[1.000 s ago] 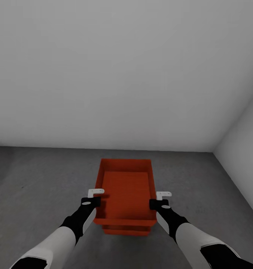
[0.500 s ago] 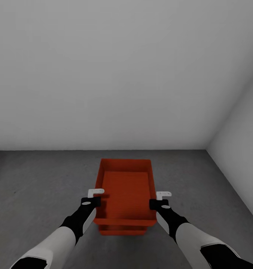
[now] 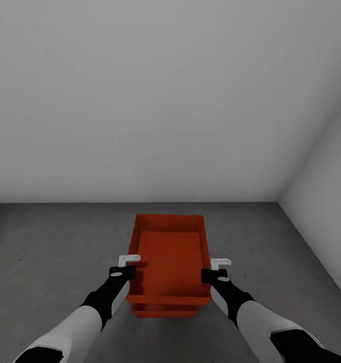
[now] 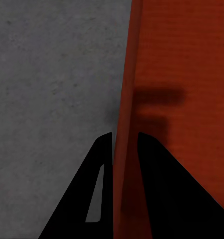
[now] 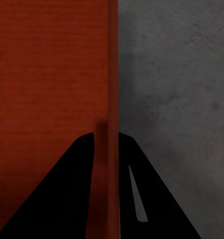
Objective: Move the two storage containers from the living room to the garage. In the garage, place one container on the floor and stack the other container on top of it (either order is fine).
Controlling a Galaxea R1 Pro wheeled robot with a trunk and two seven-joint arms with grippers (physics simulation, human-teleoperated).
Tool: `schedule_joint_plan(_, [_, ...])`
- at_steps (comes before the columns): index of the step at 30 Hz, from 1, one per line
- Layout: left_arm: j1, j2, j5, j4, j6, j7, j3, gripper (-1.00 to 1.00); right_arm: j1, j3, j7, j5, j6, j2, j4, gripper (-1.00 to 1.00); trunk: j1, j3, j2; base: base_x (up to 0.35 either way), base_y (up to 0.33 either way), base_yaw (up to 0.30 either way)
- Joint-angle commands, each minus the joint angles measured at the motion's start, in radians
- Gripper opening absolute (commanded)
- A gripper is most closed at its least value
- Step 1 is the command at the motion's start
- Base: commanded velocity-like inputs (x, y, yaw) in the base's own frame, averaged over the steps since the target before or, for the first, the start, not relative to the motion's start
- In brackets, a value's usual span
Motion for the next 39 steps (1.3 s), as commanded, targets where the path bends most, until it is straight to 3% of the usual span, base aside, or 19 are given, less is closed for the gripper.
schedule_joint_plan(1, [-0.001,0.002,0.084,0.000,0.008,0.012,0.007,-1.00,0.000,-0.012,-0.092,0.007,-0.030,-0.001,-0.004,-1.00,0.000,-0.001,-0.001,0.000,0.000,0.082])
schedule_joint_plan(10, [-0.001,0.002,0.084,0.000,0.008,0.012,0.008,-1.00,0.000,-0.012,-0.092,0.007,-0.031,-0.002,-0.004,-1.00,0.000,-0.001,-0.001,0.000,0.000,0.140])
schedule_joint_plan(39, [-0.001,-0.001,0.086,0.000,0.008,0.012,0.007,-1.00,0.000,-0.012,-0.095,0.007,-0.030,-0.002,-0.002,-1.00,0.000,-0.001,-0.001,0.000,0.000,0.003])
